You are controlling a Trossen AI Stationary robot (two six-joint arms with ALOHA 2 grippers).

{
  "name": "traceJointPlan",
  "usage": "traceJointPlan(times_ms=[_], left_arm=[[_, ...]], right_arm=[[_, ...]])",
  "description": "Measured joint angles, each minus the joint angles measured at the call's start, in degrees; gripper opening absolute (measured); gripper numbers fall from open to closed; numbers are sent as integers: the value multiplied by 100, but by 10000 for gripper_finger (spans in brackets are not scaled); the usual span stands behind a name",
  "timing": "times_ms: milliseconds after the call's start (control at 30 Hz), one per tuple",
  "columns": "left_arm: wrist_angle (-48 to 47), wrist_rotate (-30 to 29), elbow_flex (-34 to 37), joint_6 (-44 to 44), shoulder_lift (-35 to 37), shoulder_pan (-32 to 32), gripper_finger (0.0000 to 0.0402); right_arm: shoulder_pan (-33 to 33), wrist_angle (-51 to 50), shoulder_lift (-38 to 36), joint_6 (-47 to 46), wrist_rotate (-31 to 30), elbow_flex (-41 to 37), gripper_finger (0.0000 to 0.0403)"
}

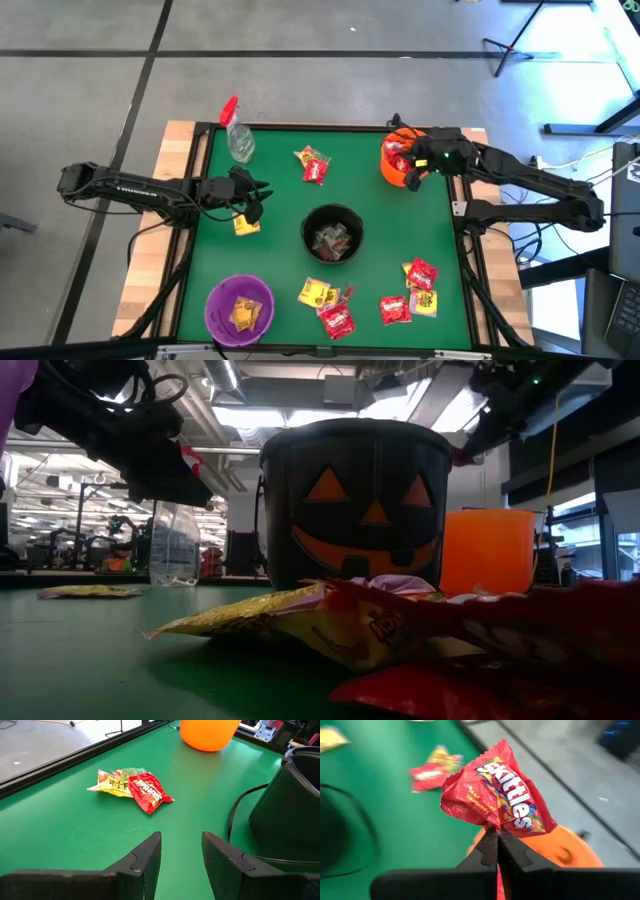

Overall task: Sort candy
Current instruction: Put the red candy into the orange bucket

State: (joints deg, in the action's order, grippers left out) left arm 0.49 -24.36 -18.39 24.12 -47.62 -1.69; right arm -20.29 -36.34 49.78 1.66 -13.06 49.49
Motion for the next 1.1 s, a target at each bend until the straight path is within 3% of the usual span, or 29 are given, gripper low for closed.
traceJointPlan(times_ms=[233,333,767,867,1100], left_arm=[[1,-22,0,127,0,2,132],[23,-116,0,126,0,2,132],[57,-168,0,278,0,0,132],[57,-121,0,288,0,1,132],[55,-94,0,404,0,0,131]], right_arm=[[-1,-694,-110,-868,-1524,-20,0],[-1,-1041,-112,-1072,-1760,-21,3],[-16,-546,277,-1145,-1181,-23,7],[-316,-589,415,-1089,-1130,-56,7],[-1481,-393,643,-1176,-118,-710,11]])
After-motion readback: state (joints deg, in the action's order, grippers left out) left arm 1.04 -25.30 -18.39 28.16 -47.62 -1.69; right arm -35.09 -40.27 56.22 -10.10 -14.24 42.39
